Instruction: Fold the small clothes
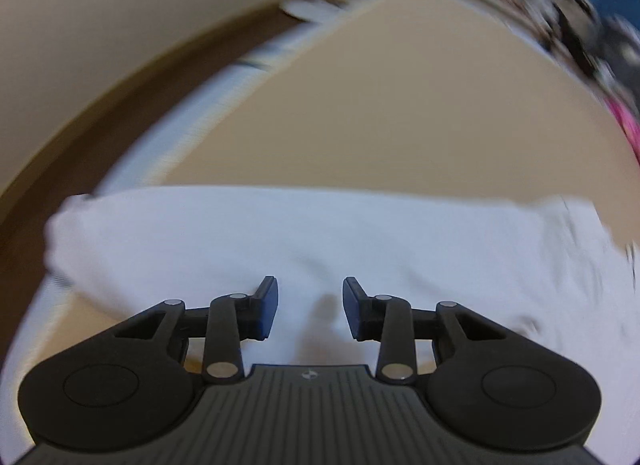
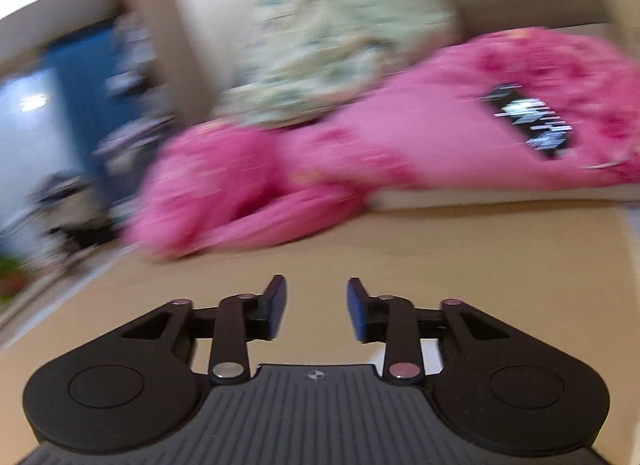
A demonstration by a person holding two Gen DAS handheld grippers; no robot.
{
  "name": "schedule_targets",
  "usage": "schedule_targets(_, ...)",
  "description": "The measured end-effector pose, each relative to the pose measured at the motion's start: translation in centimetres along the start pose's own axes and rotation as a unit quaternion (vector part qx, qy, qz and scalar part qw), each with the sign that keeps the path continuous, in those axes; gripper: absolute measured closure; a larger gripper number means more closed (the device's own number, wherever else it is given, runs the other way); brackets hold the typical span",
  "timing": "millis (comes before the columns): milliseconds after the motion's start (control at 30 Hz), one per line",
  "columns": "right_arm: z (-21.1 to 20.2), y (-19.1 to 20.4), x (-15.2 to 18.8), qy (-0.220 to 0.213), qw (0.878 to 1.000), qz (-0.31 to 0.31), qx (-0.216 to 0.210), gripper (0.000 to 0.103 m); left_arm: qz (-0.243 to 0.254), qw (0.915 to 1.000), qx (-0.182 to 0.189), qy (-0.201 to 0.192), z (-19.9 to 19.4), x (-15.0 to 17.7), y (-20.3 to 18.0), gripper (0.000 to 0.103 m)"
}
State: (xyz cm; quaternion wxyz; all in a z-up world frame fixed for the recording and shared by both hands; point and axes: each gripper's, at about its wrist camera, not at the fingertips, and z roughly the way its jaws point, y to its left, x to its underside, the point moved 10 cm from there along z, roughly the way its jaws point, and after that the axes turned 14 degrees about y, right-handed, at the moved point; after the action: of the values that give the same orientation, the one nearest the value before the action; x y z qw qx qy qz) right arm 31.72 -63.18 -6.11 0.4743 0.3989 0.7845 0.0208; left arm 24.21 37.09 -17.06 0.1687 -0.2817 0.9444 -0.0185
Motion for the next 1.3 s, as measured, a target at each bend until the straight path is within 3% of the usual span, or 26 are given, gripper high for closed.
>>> schedule_targets(33, -1.3, 1.8, 0.8, 0.014, 0.999, -0.014, -0.031, 0.052, -0.026, 0.9996, -0.004, -0.008, -0.4, -0.2, 1.7, 0.062)
schedule_targets(133, -5.4, 7.0, 3.9, 0.062, 0.989, -0.052, -0.121, 0.052, -0.110, 0.9930, -0.007, -0.043, -2.1, -0.7, 7.6, 0.057)
schedule_targets(267, -10.0, 12.0, 8.3, 0.125, 0.974, -0.091, -0.167, 0.052, -0.168, 0.9843, 0.024, -0.049, -2.0, -1.5, 12.2, 0.047)
schedule_targets(333, -12.3, 14.3, 11.3, 0.156, 0.961, -0.102, -0.203, 0.052, -0.191, 0.9801, 0.005, -0.052, -1.6, -2.4, 13.6, 0.047)
schedule_targets(367, -13.2, 15.2, 12.6, 0.168, 0.955, -0.107, -0.221, 0.052, -0.216, 0.9749, 0.000, -0.056, -1.5, -2.6, 15.1, 0.047)
schedule_targets(467, -15.8, 17.7, 17.0, 0.186, 0.933, -0.159, -0.264, 0.052, -0.305, 0.9499, 0.047, -0.050, -0.9, -2.3, 18.9, 0.048)
schedule_targets(533, -16.2, 18.2, 19.8, 0.190, 0.925, -0.206, -0.258, 0.052, -0.344, 0.9359, 0.067, -0.033, -0.1, -1.7, 20.5, 0.049)
schedule_targets(600, -15.7, 18.6, 22.0, 0.212, 0.913, -0.241, -0.252, 0.052, -0.346, 0.9342, 0.082, -0.028, 0.0, -1.9, 20.4, 0.049)
schedule_targets(733, -14.9, 19.8, 24.7, 0.236, 0.900, -0.271, -0.245, 0.052, -0.287, 0.9537, 0.065, -0.062, -1.6, -3.8, 17.6, 0.048)
schedule_targets(867, -14.4, 20.5, 25.8, 0.245, 0.895, -0.280, -0.245, 0.052, -0.265, 0.9626, 0.055, -0.016, 1.4, -4.1, 15.7, 0.048)
schedule_targets(900, -14.4, 20.7, 26.0, 0.245, 0.894, -0.284, -0.245, 0.052, -0.253, 0.9663, 0.041, -0.016, 1.5, -3.8, 15.6, 0.061)
schedule_targets(933, -14.3, 20.6, 26.3, 0.245, 0.893, -0.288, -0.243, 0.052, -0.249, 0.9681, 0.017, -0.021, 1.2, -3.9, 16.0, 0.093)
schedule_targets(967, -14.3, 20.4, 26.6, 0.248, 0.892, -0.290, -0.241, 0.052, -0.255, 0.9665, -0.003, -0.029, 0.9, -3.5, 16.8, 0.102)
schedule_targets(1100, -14.0, 20.1, 27.3, 0.259, 0.892, -0.282, -0.240, 0.052, -0.328, 0.9440, -0.028, -0.026, -0.4, -0.7, 20.2, 0.102)
schedule_targets(1167, -13.6, 20.4, 27.5, 0.260, 0.892, -0.281, -0.240, 0.052, -0.358, 0.9328, 0.017, -0.037, -0.6, -0.5, 20.9, 0.101)
schedule_targets(1233, -13.5, 20.6, 27.5, 0.257, 0.892, -0.281, -0.242, 0.052, -0.366, 0.9281, 0.055, -0.041, -0.5, -1.1, 20.9, 0.088)
schedule_targets(1300, -13.4, 20.8, 27.8, 0.257, 0.891, -0.282, -0.244, 0.052, -0.378, 0.9224, 0.069, -0.036, 0.0, -1.2, 20.9, 0.079)
